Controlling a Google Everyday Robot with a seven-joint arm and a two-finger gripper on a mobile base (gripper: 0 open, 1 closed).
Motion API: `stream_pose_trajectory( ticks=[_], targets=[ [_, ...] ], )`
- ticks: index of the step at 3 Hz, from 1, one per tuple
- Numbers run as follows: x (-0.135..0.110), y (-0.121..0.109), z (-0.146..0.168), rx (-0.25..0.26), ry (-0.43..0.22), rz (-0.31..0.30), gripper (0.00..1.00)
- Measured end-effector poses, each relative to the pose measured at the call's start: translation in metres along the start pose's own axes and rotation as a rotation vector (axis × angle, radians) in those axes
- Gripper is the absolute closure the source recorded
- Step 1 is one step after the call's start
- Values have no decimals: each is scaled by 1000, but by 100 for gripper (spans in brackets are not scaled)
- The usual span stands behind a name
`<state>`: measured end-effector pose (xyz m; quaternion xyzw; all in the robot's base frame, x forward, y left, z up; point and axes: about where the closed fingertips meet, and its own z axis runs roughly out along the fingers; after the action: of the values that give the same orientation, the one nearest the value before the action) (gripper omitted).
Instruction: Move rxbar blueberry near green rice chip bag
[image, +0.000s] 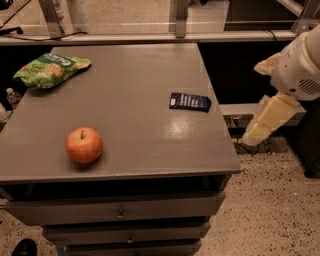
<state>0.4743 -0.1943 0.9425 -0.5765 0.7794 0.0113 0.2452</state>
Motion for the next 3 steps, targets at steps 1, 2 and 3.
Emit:
stream_pose_trajectory(
  ticks=[1, 2, 3],
  targets=[
    [-16, -23, 39, 7, -125, 68, 0],
    [-36, -39, 77, -20, -200, 131, 0],
    [-46, -51, 111, -52, -238, 198, 0]
  ],
)
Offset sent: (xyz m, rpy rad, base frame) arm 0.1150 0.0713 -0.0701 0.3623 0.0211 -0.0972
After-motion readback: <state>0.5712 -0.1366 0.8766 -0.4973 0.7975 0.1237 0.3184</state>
